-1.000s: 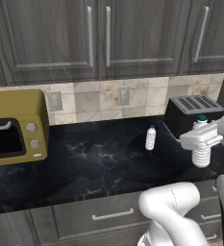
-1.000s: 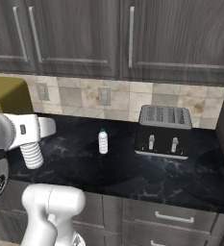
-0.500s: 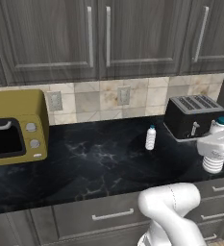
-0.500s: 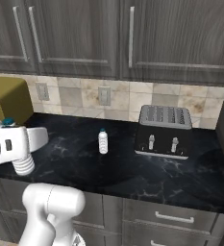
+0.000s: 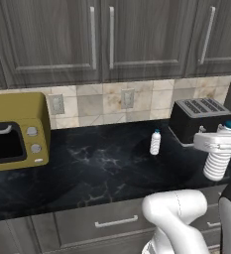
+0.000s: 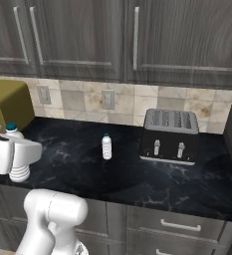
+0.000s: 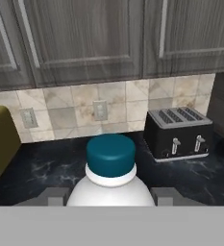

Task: Take the bottled waters from the counter and place them in the freezer to freeze. Close the freezer door after placing the bottles.

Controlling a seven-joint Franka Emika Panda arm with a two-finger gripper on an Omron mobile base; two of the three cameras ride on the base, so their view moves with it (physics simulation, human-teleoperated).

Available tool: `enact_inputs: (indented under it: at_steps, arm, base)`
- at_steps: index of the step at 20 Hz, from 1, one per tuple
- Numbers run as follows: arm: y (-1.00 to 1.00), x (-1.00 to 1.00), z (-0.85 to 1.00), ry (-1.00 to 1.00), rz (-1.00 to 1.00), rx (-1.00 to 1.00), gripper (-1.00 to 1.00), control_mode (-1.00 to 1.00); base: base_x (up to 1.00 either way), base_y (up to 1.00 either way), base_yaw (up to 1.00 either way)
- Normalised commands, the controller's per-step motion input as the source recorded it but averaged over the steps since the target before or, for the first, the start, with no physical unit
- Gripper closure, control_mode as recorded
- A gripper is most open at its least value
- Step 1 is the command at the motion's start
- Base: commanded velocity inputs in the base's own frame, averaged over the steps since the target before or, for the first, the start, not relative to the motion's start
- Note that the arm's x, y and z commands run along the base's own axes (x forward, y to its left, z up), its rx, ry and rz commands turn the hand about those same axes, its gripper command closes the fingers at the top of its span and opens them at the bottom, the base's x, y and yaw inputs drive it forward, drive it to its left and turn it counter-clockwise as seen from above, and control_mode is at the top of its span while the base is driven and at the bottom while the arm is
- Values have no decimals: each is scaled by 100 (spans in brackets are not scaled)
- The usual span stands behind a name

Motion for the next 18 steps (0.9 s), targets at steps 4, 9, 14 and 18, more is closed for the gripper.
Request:
enact_inputs:
  at_steps: [4, 9, 14, 18]
  arm:
    - [-2, -1, -10, 0, 0, 0, 100, -100]
    - [-1, 0, -9, 0, 1, -5, 100, -100]
    - [0, 0, -8, 3, 2, -9, 100, -100]
    - [0, 0, 0, 0, 0, 0, 100, -100]
  base:
    - [0, 0, 0]
    - [0, 0, 0]
    - [0, 0, 0]
    - [0, 0, 0]
